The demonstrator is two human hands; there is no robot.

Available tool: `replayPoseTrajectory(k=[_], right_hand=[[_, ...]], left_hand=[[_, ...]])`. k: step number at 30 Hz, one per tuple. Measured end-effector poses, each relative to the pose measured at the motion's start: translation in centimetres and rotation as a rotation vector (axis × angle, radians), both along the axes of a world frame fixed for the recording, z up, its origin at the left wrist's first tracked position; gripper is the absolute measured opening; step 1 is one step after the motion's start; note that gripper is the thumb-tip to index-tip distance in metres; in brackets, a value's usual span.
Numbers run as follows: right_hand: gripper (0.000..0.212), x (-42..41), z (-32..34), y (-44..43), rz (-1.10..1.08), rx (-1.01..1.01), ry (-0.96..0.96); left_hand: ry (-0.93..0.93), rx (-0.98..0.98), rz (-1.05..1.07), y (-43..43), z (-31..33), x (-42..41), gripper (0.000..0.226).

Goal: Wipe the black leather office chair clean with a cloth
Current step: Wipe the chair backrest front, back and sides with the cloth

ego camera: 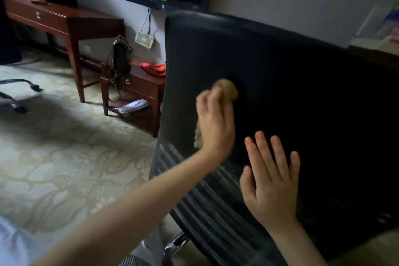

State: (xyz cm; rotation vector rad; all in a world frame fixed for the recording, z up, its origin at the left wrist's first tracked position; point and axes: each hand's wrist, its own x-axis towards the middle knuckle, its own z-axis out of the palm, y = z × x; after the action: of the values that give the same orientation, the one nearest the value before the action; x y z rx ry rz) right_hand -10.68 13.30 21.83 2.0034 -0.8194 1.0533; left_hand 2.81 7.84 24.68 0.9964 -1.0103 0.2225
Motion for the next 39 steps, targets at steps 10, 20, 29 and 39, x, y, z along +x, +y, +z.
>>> replayPoseTrajectory(k=[10, 20, 29, 39], right_hand=[[0.053, -5.1, 0.6, 1.0, -0.154, -0.021, 0.114], [0.049, -8.7, 1.0, 1.1, -0.211, -0.052, 0.127], [0.051, -10.3, 0.6, 3.2, -0.208, -0.025, 0.106], [0.039, -11.6, 1.0, 4.3, -0.143, -0.114, 0.172]], left_hand=[[-0.843, -0.239, 0.095, 0.8, -5.8, -2.3, 0.018], [-0.02, 0.072, 0.015, 0.6, 2.7, 1.5, 0.036], [-0.39, -0.152, -0.027, 3.0, 0.1, -6.7, 0.019], [-1.138, -0.307, 0.037, 2.5, -1.8, -3.6, 0.027]])
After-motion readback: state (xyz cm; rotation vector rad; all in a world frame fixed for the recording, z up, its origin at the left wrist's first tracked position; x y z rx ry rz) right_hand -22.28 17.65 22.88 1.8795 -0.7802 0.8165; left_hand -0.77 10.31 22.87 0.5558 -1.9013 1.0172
